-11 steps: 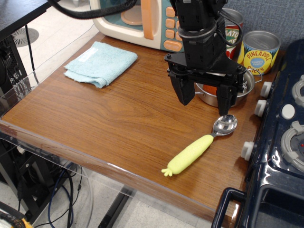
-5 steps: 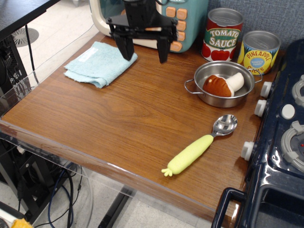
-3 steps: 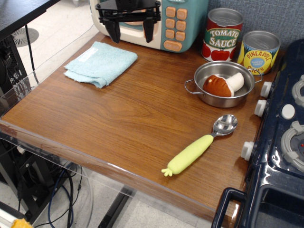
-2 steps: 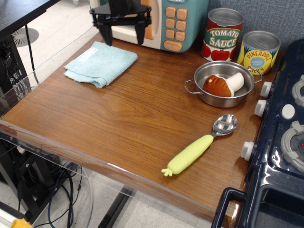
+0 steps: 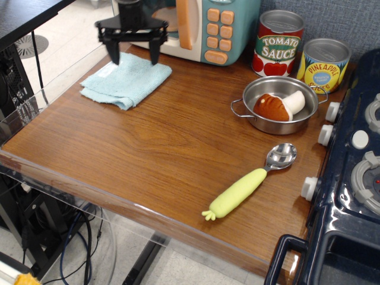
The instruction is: Move the cloth directly to the left of the spoon.
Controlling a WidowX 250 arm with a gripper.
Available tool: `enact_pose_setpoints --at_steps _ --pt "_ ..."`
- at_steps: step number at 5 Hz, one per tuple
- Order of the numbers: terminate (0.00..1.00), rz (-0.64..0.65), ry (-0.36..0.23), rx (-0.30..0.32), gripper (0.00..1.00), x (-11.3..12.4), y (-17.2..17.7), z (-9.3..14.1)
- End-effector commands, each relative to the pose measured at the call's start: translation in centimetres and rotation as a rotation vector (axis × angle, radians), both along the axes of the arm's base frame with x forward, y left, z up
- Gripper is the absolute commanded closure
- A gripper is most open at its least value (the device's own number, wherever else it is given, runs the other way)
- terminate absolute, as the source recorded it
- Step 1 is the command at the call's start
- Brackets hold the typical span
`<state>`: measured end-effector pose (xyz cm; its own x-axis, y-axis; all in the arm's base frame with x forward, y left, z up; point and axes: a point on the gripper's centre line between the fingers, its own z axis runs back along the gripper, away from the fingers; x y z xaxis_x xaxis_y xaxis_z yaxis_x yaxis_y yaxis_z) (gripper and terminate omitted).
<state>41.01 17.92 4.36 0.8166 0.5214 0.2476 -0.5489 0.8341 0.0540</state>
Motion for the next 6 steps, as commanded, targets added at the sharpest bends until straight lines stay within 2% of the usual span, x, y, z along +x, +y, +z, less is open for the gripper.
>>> enact_pose_setpoints --at_steps 1,2,3,6 --pt "0.0 0.07 -0.018 -0.001 0.0 -2.1 2.0 0.2" --pt "0.0 0.064 -0.015 -0.019 0.0 -2.5 1.6 -0.6" --pt "0.0 0.074 -0.06 -0.037 0.0 -3.6 0.8 -0.4" --pt "0.0 -0.005 -0.02 -0.089 0.0 -6.1 -3.0 -1.4"
